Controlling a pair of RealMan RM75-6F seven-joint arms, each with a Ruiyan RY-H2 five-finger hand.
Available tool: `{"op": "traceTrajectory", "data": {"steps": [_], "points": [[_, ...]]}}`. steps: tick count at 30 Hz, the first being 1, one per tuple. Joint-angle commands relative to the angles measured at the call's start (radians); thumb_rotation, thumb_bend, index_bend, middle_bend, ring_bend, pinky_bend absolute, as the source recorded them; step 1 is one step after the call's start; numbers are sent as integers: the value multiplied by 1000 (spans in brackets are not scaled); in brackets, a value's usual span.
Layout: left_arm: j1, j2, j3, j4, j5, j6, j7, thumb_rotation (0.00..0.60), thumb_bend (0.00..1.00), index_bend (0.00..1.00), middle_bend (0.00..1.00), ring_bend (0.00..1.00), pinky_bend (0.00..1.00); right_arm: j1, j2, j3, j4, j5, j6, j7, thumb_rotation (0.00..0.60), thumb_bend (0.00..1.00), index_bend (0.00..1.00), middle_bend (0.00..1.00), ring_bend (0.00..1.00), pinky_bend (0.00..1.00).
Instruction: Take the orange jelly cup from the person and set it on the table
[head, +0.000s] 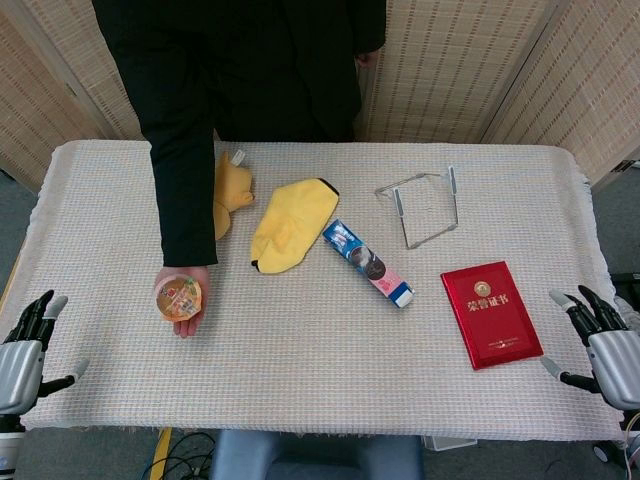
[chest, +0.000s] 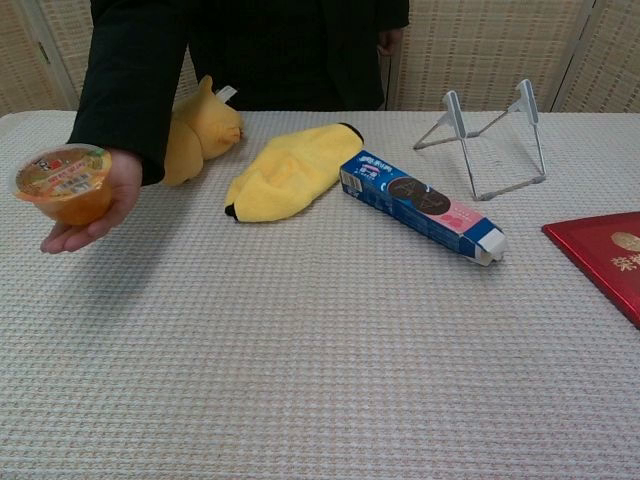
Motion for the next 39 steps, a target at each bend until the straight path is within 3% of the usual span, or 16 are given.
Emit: {"op": "traceTrajectory", "data": {"steps": [1, 13, 19, 23, 34, 39], "points": [[-1, -1, 0, -1, 3, 1, 3, 600, 271, 0, 0, 28, 296, 3, 2, 1, -1, -5, 1, 0, 600, 192, 99, 161, 70, 129], [-68, 15, -16, -2, 78, -47, -30, 600, 271, 13, 0, 28, 296, -10, 17, 10, -8, -7, 42, 5, 600, 193, 98, 161, 70, 129], [-173, 42, -38, -9, 117, -165, -72, 600, 272, 58, 0, 22, 291, -11, 37, 14, -30, -23, 59, -16, 600, 193, 99, 161, 70, 129], [-254, 64, -44, -23, 142, -267, -69, 600, 250, 40, 0, 0, 229, -17, 47, 13, -40, -21, 66, -21, 600, 192, 99, 161, 70, 129], [-388, 39, -88, -47, 42, -432, 72, 600, 225, 28, 0, 0, 207, -29, 44, 10, -31, -13, 74, -12, 600, 193, 99, 161, 70, 129], [-423, 24, -97, -33, -7, -472, 114, 600, 225, 79, 0, 0, 207, -30, 39, 11, -23, -10, 71, -6, 600, 192, 99, 161, 70, 129]]}}
